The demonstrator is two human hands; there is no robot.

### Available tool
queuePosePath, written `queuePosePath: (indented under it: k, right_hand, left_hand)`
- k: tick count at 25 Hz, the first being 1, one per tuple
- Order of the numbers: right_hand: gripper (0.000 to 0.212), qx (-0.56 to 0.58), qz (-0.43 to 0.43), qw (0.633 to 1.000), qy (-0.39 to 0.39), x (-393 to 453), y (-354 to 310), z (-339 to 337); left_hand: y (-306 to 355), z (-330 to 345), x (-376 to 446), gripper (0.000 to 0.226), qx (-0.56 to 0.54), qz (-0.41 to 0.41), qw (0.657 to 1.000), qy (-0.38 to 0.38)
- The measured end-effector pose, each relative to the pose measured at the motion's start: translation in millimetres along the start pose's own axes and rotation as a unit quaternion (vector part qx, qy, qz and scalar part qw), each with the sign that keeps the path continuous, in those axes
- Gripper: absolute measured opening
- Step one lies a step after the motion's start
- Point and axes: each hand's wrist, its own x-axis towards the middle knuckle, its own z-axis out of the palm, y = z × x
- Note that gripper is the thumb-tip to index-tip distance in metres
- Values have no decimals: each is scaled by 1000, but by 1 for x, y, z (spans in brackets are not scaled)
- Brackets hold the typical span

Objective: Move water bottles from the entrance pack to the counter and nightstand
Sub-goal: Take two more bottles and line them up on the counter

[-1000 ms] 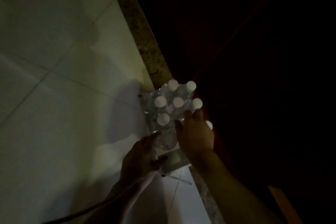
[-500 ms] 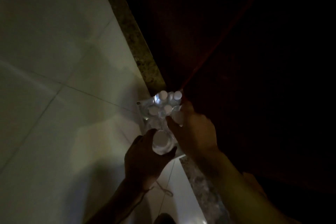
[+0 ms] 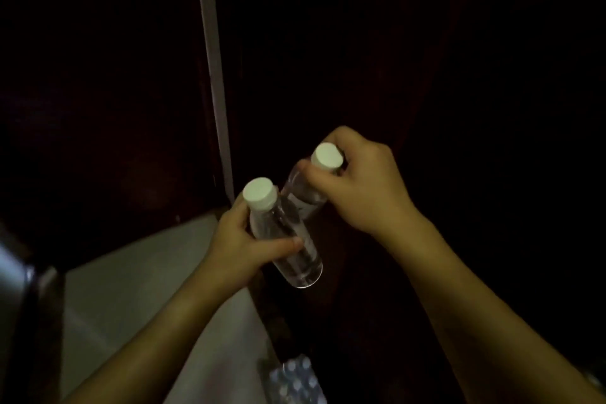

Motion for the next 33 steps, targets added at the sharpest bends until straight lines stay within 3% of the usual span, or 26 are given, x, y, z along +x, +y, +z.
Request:
queuePosePath:
  k: [3,6,9,14,17,20,21,23,24,26,28,33]
  right_hand:
    - [22,26,-54,995,75,51,-122,-100]
    - [21,69,-72,981,164,61,-211,-177]
    - [23,110,-58,954,272,39,-266,-240]
    - [17,172,30,909,379,-74,-294,-323]
    - [47,89,71,897,428,-188,-293,-368]
    - [54,20,93,851,517,-305,-308,-414]
    - [52,6,96,827,553,-343,-319,-429]
    - [50,-41,93,768,632,-430,-350,-460]
    - [50,-66,94,740,662,-473,-366,-474]
    - [53,-120,126,690,703,-561,-402,-493]
    - [56,-171,167,646,725,-647,-445,-504]
    - [62,-246,230,546,767,-814,-525,-502]
  left_hand:
    - [153,-19,37,74,-64,66,989,-113]
    - [257,-13,42,53,-169,107,950,-240]
    - [318,28,25,57,-325,64,865,-377]
    - [378,141,-50,58,-438,-23,752,-492]
    - [412,214,-115,51,-466,-80,649,-595]
    - [448,286,-194,53,-427,-88,567,-699]
    - [460,309,-225,57,-413,-80,560,-713]
    - [490,352,-303,58,-381,-52,591,-709]
    - [504,370,-341,52,-371,-36,612,-698]
    - [531,400,-423,41,-355,-17,621,-698]
    - [560,428,-512,42,-354,-16,607,-711]
    - [609,467,-699,16,-379,-47,565,-731]
